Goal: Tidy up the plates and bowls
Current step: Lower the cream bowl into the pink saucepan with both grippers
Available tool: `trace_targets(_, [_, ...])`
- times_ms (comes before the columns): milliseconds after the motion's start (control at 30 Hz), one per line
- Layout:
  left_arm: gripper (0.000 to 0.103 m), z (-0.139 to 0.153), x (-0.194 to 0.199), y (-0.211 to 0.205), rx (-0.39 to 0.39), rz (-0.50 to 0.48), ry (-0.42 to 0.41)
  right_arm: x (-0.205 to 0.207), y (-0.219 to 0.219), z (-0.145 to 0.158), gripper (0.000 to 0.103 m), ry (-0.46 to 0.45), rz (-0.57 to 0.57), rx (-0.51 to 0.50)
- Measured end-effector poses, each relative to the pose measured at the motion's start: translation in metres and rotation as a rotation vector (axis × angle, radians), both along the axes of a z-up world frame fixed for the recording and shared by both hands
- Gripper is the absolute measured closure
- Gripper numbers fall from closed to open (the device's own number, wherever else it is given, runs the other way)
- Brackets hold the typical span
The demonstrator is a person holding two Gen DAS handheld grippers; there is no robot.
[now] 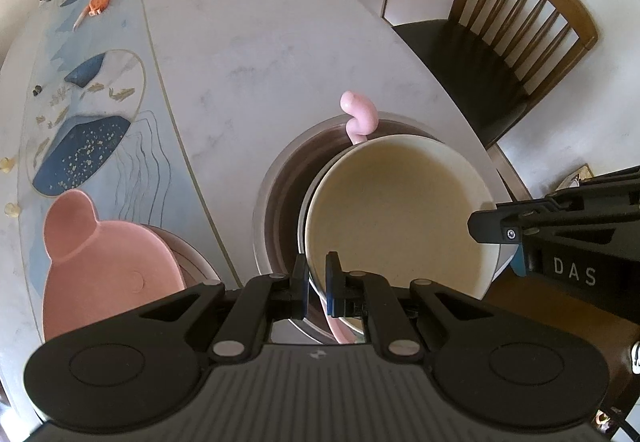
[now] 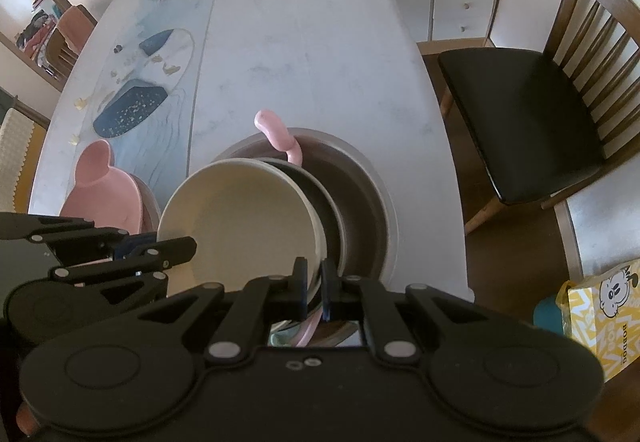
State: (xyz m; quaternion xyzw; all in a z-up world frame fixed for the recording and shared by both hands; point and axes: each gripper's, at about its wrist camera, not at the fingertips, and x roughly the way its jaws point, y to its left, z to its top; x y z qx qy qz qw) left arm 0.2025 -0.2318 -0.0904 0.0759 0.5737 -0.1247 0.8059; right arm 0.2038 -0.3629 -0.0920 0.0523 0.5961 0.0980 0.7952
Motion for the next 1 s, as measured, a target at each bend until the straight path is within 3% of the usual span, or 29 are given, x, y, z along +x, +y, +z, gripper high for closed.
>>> trace_targets(400, [0.096,-0.007,0.008,0.007,-0.024,0.009,0.016,0.003,0.0,-0.006,0.095,0.014,0.002,0.002])
trace_targets(800, [0.096,-0.006,0.009,0.023,-0.1,-0.004,0.011,0.003,0.0,-0.002,0.083,0.016,0.004,0.018])
trace_targets(1000, [0.096,0.004,0.005,0.032,-0.145,-0.023,-0.005,-0.002,-0.003,0.009,0.081,-0.01,0.012,0.041])
